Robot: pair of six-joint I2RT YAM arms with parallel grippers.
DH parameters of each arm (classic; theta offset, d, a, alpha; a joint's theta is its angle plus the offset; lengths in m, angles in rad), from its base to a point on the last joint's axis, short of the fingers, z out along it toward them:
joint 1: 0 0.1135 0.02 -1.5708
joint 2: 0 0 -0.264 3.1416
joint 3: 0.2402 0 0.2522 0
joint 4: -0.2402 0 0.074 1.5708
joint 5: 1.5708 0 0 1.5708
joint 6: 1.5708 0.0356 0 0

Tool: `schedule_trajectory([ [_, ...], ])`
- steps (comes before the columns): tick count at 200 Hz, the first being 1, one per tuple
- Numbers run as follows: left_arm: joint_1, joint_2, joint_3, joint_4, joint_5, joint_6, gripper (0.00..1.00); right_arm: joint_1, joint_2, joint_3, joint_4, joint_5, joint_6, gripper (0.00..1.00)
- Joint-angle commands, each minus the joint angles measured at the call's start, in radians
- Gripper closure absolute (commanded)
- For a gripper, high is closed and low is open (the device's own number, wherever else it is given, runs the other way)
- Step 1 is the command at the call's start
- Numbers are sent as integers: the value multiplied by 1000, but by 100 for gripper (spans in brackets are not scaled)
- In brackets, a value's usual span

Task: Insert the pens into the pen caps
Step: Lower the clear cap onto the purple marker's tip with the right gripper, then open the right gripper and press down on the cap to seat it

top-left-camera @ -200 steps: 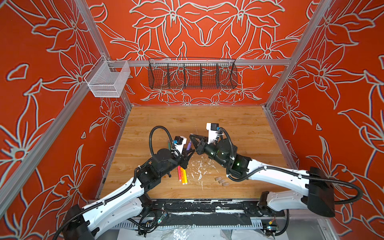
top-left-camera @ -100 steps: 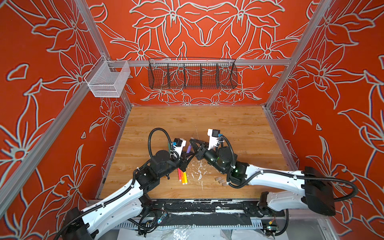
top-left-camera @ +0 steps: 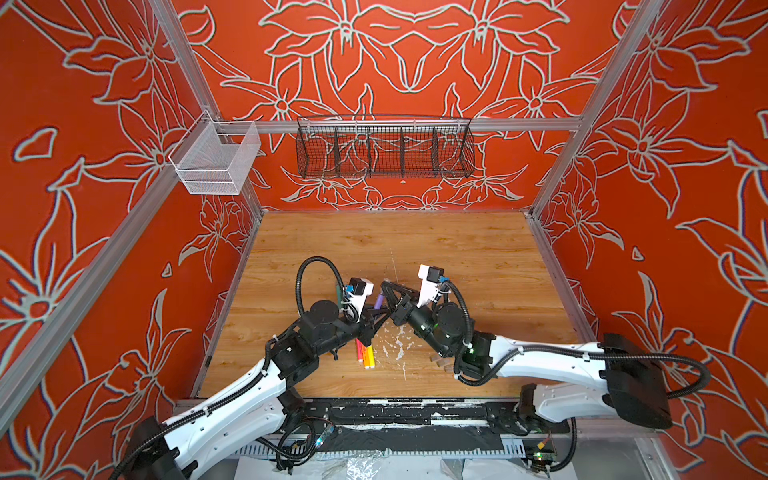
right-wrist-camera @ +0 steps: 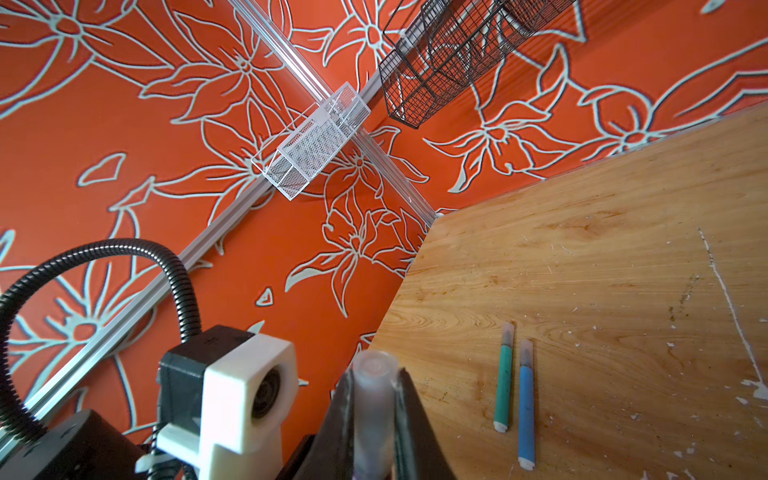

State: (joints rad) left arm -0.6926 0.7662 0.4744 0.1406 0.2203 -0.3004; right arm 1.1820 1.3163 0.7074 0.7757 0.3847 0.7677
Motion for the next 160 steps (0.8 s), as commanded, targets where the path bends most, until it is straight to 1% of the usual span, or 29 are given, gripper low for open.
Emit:
schedule_trajectory([
  [1, 24, -15, 10, 97, -46, -18, 100, 60, 11, -39, -85, -120, 2, 96],
  [57, 24, -45, -14, 120, -32, 1, 100, 61, -22, -66, -106, -100, -13, 89],
  [67, 24, -49, -14, 119, -34, 1, 100, 60, -31, -65, -110, -101, -20, 85],
  [74, 24, -50, -16, 120, -35, 3, 100, 60, -38, -66, -113, -103, -26, 80],
  [110, 24, -47, -16, 122, -32, 6, 100, 61, -90, -63, -142, -118, -65, 62],
  [139, 24, -48, -17, 124, -28, 7, 100, 60, -154, -63, -181, -112, -94, 56],
  [160, 24, -54, -22, 128, -26, 14, 100, 57, -219, -57, -227, -66, -113, 50],
])
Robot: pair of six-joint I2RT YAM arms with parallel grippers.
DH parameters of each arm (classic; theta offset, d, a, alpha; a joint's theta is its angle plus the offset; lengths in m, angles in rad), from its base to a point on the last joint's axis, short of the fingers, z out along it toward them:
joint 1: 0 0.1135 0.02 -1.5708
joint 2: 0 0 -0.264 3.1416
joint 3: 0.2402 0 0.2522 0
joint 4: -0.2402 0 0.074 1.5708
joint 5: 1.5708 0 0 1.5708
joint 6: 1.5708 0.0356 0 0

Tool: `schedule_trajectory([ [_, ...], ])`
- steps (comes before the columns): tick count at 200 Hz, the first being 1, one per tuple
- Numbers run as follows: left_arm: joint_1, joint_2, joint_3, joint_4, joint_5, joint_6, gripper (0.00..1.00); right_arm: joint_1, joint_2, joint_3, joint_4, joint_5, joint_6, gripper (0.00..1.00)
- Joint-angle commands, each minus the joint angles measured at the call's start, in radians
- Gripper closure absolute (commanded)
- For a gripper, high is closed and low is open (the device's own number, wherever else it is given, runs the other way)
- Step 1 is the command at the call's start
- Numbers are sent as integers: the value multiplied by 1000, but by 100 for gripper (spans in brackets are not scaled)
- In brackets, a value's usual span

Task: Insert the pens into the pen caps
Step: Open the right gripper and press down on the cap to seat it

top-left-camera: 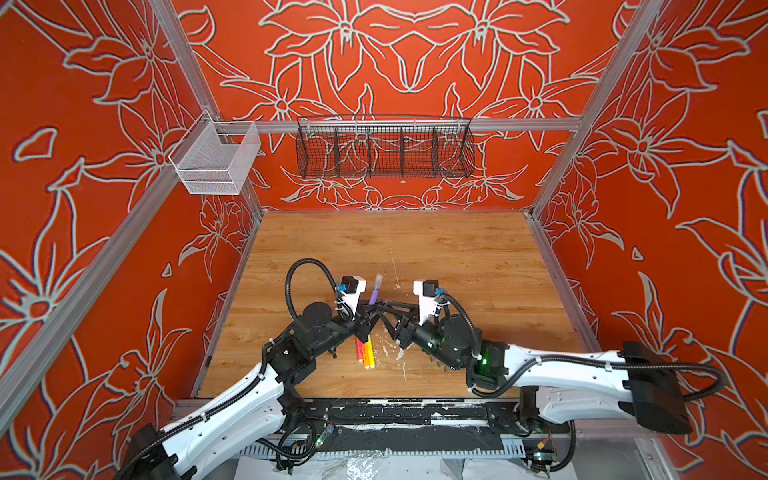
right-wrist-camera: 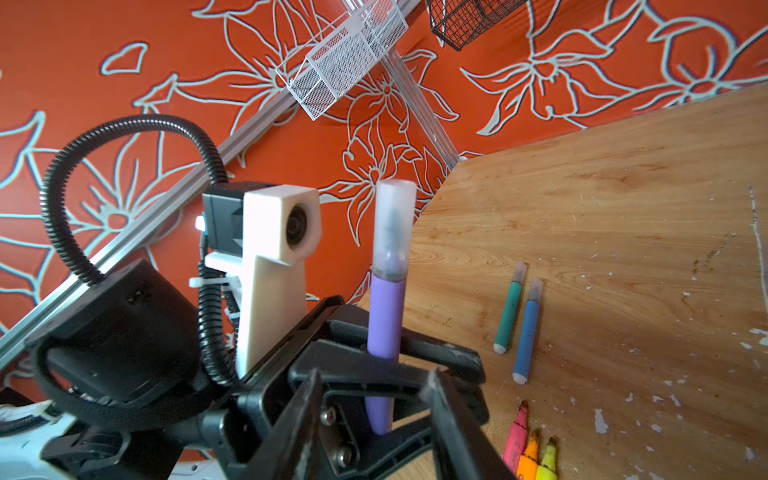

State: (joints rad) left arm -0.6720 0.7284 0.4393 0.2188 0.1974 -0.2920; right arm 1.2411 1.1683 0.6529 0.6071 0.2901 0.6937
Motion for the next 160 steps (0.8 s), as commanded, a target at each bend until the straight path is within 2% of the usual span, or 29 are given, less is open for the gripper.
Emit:
schedule_trajectory([
  [1, 3, -17, 13, 50, -1, 6, 100, -2, -73, 0, -64, 32, -40, 50],
  [13, 3, -22, 5, 61, 5, 15, 100, -15, -101, 31, -125, 41, -35, 48],
  [37, 3, -33, -8, 79, 15, 26, 100, -69, -107, 121, -246, -11, -1, 48],
  [84, 2, -36, -10, 81, 22, 36, 100, -131, -10, 295, -370, -113, 13, 47],
  [128, 1, -38, -10, 82, 25, 37, 100, -172, 102, 397, -388, -196, 43, 47],
  [160, 0, -44, -10, 79, 26, 37, 100, -178, 166, 459, -407, -235, 45, 53],
])
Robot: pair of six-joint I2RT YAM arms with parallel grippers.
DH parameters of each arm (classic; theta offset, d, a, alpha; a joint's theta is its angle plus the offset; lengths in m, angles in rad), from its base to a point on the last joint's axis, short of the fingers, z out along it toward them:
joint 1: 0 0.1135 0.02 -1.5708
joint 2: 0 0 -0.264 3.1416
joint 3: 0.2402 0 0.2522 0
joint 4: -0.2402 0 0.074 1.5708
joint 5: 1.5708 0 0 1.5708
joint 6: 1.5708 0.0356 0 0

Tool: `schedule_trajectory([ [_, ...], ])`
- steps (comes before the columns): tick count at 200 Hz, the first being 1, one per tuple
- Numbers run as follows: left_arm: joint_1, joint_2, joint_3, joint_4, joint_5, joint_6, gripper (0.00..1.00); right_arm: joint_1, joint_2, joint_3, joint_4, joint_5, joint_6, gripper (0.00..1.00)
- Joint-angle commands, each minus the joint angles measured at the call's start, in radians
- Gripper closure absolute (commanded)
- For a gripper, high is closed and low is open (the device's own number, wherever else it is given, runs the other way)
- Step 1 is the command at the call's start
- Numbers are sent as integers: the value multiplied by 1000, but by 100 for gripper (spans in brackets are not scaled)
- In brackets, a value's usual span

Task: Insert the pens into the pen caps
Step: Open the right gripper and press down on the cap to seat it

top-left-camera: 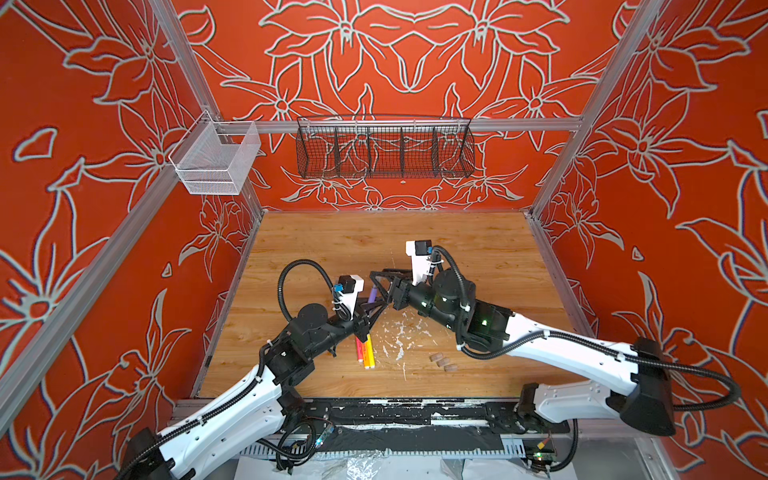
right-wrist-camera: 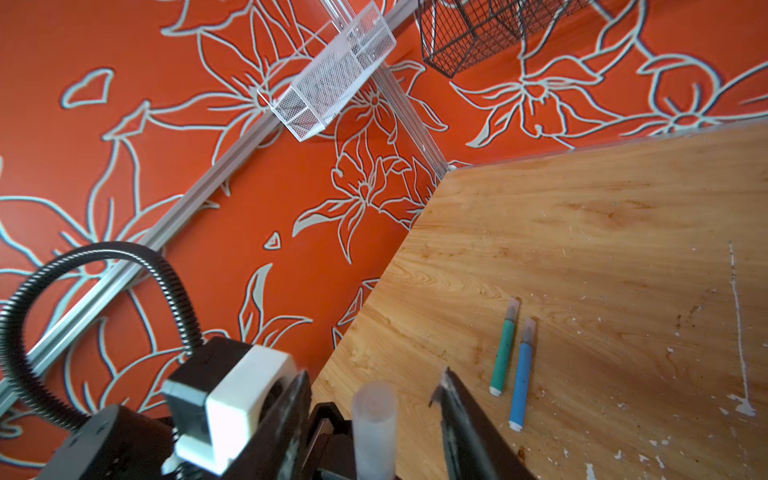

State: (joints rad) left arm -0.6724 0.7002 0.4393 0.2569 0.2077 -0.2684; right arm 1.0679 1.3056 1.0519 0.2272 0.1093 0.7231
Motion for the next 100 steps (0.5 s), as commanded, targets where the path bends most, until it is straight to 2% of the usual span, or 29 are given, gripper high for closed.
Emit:
schedule_trajectory([
  [1, 0, -16, -11, 41, 16, 14, 100, -6, 30, 61, -28, -55, 16, 54],
  [16, 0, -19, -11, 40, 14, 14, 100, -6, 46, 80, -37, -61, 16, 57],
  [87, -1, -22, -11, 39, 16, 15, 100, -6, 45, 109, -55, -69, -1, 56],
  [100, -1, -23, -11, 39, 15, 17, 100, -6, 45, 106, -54, -66, -1, 60],
])
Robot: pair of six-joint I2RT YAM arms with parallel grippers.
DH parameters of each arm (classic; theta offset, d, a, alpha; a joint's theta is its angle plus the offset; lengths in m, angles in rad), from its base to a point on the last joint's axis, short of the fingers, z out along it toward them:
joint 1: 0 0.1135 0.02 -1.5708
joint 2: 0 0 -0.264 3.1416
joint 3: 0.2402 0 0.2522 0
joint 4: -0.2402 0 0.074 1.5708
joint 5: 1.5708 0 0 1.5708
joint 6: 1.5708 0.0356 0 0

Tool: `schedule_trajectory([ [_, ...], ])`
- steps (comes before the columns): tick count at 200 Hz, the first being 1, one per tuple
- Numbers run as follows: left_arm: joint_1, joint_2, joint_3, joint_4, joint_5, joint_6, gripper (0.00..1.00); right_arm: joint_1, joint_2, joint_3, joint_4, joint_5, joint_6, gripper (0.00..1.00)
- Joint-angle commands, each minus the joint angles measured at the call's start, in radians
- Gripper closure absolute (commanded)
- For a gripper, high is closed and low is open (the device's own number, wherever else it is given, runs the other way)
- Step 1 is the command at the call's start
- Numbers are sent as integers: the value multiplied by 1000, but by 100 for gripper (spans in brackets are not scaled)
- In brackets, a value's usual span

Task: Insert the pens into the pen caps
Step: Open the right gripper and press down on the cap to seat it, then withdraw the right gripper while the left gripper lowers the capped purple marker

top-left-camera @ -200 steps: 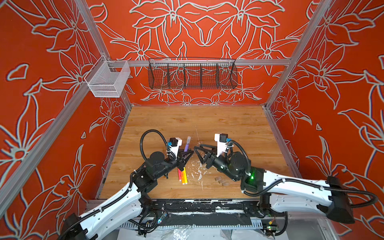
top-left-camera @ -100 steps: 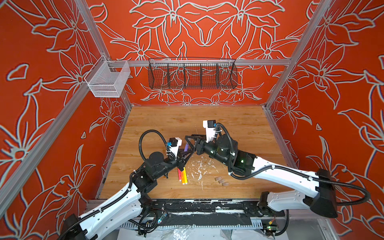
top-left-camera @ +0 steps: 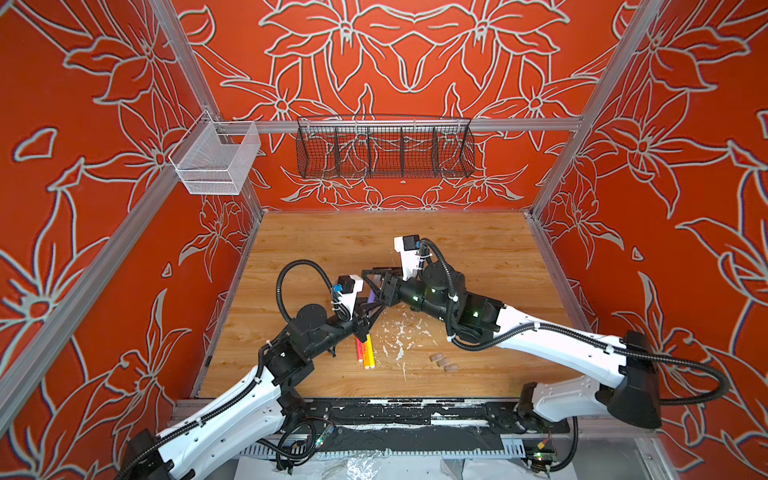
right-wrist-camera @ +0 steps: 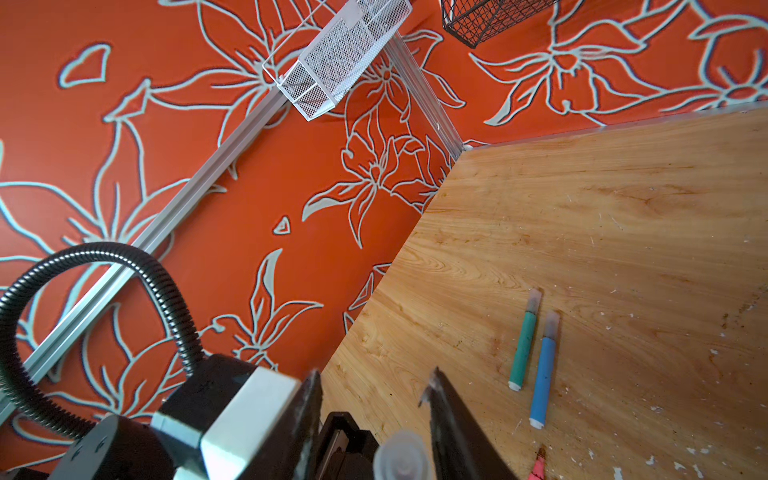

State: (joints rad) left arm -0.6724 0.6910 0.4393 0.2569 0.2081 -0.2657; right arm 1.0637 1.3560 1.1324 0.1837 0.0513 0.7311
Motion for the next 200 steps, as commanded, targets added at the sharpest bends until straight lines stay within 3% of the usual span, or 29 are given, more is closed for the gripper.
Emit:
schedule_trajectory([
  [1, -1, -14, -11, 39, 14, 15, 100, -2, -6, 26, -10, -8, -10, 61],
  [58, -3, -10, -9, 37, 10, 4, 100, -2, 11, 12, -13, -34, 1, 100],
  [129, 12, -22, 4, 41, -91, -129, 100, 86, -10, -224, 131, -56, 88, 100],
  [200, 91, -17, 66, 56, -160, -200, 100, 202, 10, -356, 283, -58, 152, 100],
])
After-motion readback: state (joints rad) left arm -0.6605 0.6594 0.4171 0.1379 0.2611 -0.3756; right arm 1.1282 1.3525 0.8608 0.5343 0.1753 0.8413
